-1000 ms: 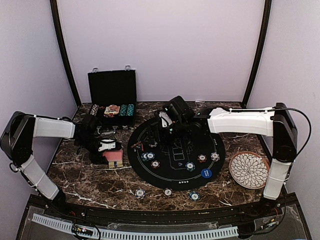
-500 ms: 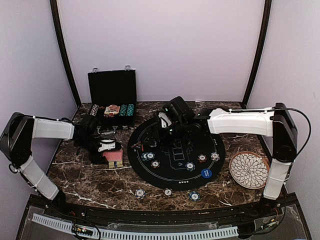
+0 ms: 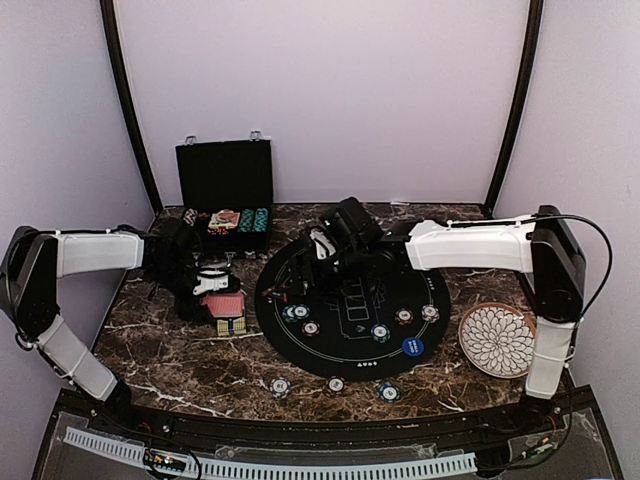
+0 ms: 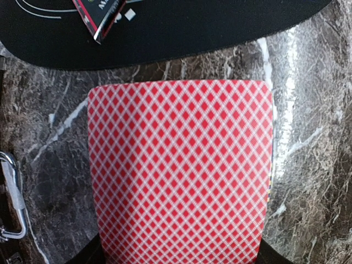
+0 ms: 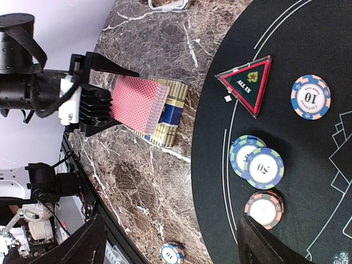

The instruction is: Distribute texas hold em gaming equipment

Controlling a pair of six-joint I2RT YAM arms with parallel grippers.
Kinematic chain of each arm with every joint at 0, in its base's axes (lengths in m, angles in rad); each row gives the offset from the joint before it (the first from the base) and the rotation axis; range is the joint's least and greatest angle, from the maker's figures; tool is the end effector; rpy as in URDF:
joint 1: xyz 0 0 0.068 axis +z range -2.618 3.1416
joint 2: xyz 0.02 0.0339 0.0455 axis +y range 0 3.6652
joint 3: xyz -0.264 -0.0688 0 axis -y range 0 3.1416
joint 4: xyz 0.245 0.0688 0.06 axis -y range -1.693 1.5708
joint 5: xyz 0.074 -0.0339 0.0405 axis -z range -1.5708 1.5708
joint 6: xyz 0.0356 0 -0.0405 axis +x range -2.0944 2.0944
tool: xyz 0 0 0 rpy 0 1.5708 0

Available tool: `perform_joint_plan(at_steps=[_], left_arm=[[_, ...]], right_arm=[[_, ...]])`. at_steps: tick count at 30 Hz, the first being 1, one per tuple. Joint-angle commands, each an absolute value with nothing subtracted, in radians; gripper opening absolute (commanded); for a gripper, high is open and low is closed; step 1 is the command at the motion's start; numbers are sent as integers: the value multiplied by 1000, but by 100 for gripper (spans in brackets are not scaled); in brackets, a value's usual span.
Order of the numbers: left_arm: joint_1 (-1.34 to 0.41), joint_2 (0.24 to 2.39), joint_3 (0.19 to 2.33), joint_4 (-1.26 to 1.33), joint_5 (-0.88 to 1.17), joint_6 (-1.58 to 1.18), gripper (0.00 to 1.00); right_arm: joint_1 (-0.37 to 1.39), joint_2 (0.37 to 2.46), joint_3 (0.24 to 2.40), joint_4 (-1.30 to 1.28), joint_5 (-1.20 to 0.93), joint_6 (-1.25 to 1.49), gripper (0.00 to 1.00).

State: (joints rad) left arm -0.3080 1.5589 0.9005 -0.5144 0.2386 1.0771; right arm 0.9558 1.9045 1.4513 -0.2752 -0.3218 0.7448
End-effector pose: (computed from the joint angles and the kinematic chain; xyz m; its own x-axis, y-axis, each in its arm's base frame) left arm 0.2733 -0.0958 0.1749 -0.0800 0.9234 -0.3755 0.9545 0.1795 0.2380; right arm 0.2409 0.3605 0.2379 -0.8999 -0.1594 -0.4059 -0.4095 0.6292 0.6606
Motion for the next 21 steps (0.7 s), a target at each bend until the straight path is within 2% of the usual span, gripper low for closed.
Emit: perform_joint_plan(at_steps=[1, 8, 21], left_arm=[[-322, 1480, 961, -609, 301, 1042, 1], [-377, 1429, 991, -654, 331, 984, 0], [-426, 1393, 1068, -695, 365, 916, 0]], right_arm=[[952, 1922, 1491, -173, -378, 778, 85], [946, 1994, 1543, -35, -501, 861, 89], [946, 2072, 1569, 77, -603, 942, 87]])
